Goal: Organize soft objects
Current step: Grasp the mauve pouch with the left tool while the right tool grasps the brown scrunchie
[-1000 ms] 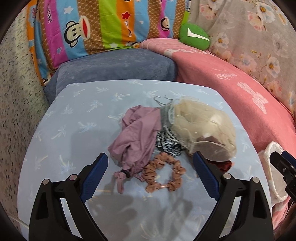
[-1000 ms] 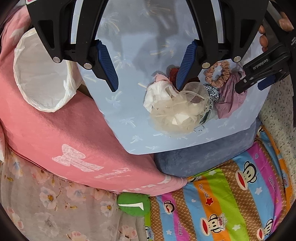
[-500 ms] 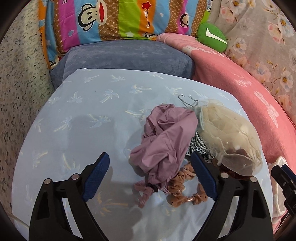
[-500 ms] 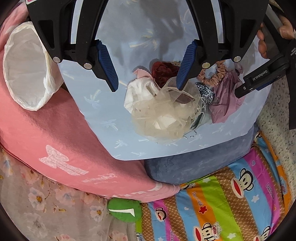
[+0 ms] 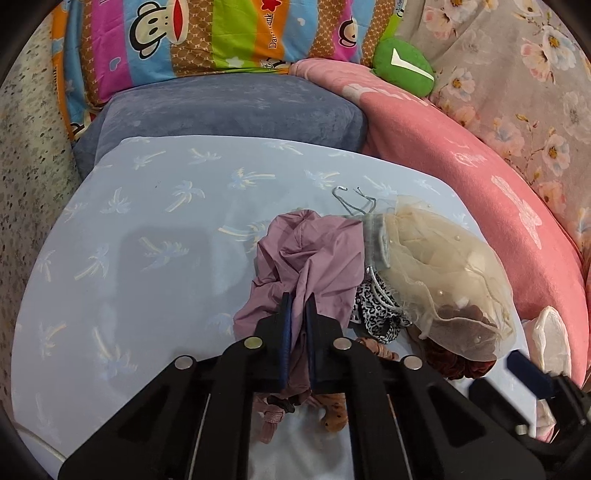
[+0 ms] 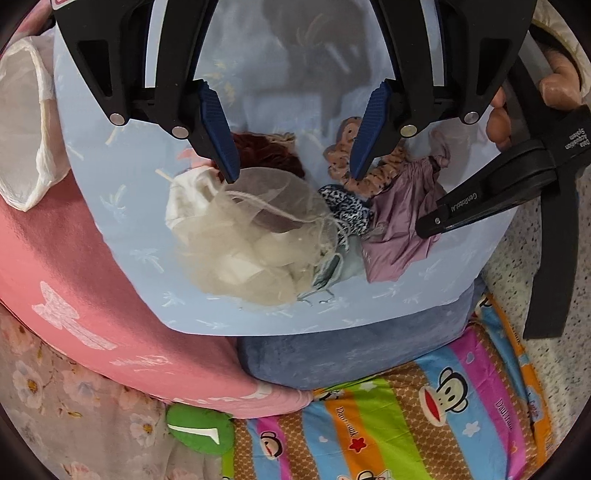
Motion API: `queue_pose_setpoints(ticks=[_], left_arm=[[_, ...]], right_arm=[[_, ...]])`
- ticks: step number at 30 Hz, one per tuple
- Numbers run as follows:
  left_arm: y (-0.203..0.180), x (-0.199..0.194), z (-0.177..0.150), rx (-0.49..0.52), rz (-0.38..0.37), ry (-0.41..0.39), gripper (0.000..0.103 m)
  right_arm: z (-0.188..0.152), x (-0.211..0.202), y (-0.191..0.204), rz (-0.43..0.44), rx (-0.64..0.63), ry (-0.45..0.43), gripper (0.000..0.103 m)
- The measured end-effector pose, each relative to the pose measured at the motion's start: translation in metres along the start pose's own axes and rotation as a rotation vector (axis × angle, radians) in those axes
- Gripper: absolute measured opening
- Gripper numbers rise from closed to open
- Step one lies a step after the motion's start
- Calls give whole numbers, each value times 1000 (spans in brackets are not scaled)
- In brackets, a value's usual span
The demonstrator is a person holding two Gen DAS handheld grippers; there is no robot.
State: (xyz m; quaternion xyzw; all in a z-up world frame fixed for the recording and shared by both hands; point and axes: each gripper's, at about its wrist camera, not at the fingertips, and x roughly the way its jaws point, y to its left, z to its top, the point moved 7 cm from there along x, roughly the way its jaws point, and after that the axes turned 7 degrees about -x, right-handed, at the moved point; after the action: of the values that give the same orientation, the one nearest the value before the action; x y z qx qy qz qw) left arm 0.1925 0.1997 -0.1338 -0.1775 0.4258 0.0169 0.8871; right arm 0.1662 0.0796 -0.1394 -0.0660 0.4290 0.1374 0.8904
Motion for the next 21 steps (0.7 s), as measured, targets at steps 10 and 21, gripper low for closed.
queue_pose_setpoints(ticks=[10, 21], left_arm=[[13, -12, -3, -16, 26, -17, 7], [5, -37, -3, -11, -3, -57, 7]], right_arm=[[-16, 44, 31, 71, -30, 113, 30], [-27, 23, 33, 93, -14, 84, 4]])
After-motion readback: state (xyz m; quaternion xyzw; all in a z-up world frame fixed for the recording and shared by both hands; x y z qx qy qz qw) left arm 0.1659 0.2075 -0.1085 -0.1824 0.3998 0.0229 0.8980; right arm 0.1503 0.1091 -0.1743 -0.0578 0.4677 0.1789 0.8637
